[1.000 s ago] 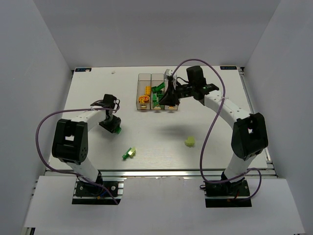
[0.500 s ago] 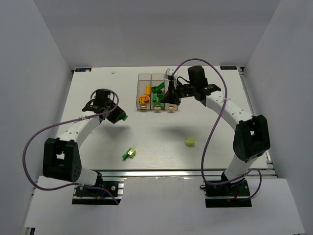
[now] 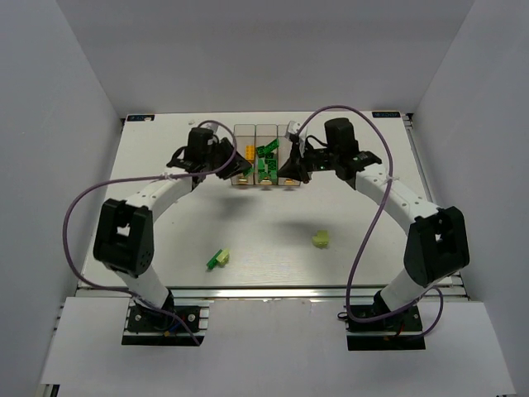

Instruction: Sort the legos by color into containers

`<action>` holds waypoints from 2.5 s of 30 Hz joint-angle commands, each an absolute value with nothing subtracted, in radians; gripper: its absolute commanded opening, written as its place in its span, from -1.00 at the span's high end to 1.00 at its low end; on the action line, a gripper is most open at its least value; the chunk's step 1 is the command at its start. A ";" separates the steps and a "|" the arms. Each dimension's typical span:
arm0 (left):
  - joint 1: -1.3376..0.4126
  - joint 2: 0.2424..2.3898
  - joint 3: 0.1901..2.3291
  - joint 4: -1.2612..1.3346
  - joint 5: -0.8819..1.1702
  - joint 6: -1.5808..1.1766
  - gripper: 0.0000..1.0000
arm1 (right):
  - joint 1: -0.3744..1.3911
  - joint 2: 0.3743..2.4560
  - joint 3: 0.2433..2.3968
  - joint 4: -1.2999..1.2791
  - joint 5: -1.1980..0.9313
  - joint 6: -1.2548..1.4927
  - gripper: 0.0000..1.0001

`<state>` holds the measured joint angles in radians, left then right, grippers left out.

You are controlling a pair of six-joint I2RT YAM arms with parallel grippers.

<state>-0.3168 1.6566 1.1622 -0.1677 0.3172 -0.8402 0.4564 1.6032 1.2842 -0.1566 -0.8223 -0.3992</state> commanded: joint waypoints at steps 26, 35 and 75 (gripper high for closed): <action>-0.399 2.118 1.785 -0.252 0.223 -0.706 0.13 | 0.353 1.485 1.167 -0.068 -0.752 -0.356 0.96; -0.400 2.120 1.793 -0.271 0.202 -0.704 -0.19 | 0.350 1.485 1.164 -0.066 -0.752 -0.357 0.87; -0.316 0.833 0.758 -0.658 -0.313 -0.813 -0.56 | 0.931 1.838 1.491 -0.746 -0.825 -1.295 -0.25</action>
